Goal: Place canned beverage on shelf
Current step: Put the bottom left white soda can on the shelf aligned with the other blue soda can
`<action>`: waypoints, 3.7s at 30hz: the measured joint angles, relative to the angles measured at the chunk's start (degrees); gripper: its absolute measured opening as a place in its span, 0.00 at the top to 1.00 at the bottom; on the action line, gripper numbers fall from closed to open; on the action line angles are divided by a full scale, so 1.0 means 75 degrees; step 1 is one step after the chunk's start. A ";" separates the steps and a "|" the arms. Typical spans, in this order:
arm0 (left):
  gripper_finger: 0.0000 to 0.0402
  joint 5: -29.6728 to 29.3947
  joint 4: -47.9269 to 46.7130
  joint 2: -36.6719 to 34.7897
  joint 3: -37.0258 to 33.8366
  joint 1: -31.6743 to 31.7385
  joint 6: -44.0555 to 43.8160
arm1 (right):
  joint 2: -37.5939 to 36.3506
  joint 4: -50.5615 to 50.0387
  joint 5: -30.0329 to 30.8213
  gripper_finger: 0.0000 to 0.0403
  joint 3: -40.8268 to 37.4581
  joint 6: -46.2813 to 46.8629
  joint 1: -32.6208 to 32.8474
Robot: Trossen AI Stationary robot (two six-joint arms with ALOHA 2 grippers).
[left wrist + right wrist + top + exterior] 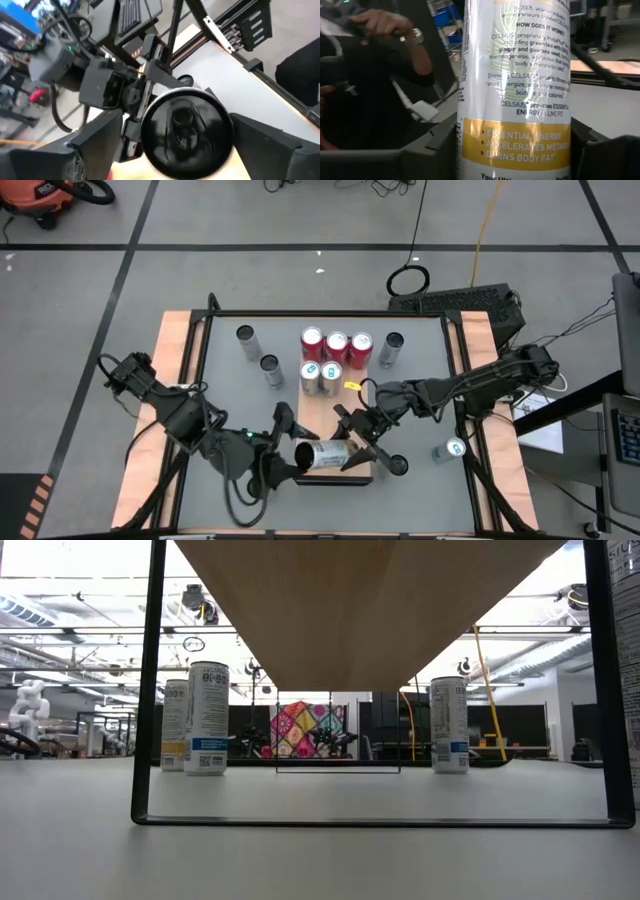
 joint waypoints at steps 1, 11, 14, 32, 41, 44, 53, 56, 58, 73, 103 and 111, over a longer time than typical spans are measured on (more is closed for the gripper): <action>0.11 0.0062 -0.0004 0.0026 0.0000 0.0033 -0.0061 | 0.0000 0.0003 0.0141 0.49 0.0000 0.0000 -0.0010; 0.19 0.0054 -0.0067 0.0161 -0.0009 0.0084 -0.0660 | 0.0000 0.0067 0.0276 0.49 0.0000 -0.0018 -0.0070; 0.26 -0.0063 -0.0070 0.0161 -0.0009 0.0084 -0.0837 | 0.0000 0.0051 0.0276 0.49 0.0003 -0.0001 -0.0070; 0.12 -0.0942 -0.0764 0.0158 -0.0003 -0.0226 -0.1711 | -0.0003 0.0100 0.0277 0.49 0.0012 -0.0026 -0.0070; 0.17 -0.0928 -0.0738 0.0158 -0.0003 -0.0195 -0.1859 | -0.0003 0.0070 0.0293 0.49 0.0012 0.0003 -0.0070; 0.24 -0.0925 -0.0758 0.0158 -0.0003 -0.0155 -0.1859 | -0.0003 0.0074 0.0293 0.49 0.0012 0.0000 -0.0070; 0.39 -0.0922 -0.0758 0.0158 -0.0003 -0.0155 -0.1858 | -0.0003 0.0064 0.0322 0.45 0.0012 0.0007 -0.0070; 0.38 -0.0919 -0.0777 0.0158 -0.0003 -0.0155 -0.1867 | -0.0003 0.0038 0.0621 0.41 0.0012 -0.0021 -0.0033; 0.38 -0.0922 -0.0799 0.0158 -0.0006 -0.0155 -0.1900 | -0.0013 0.0003 0.0886 0.38 0.0012 -0.0029 -0.0026; 0.38 -0.0946 -0.1435 0.0099 0.0511 0.0100 -0.2563 | -0.1292 -0.2434 0.3383 0.29 0.0015 -0.0783 0.0406; 0.38 0.2116 -0.4977 0.0318 0.3105 0.2403 -0.3253 | -0.1504 -0.4506 0.5737 0.29 0.0006 -0.0816 0.2017; 0.38 0.2470 -0.5320 0.0578 0.3101 0.2591 -0.3249 | -0.1214 -0.4476 0.5727 0.29 0.0006 -0.0801 0.2017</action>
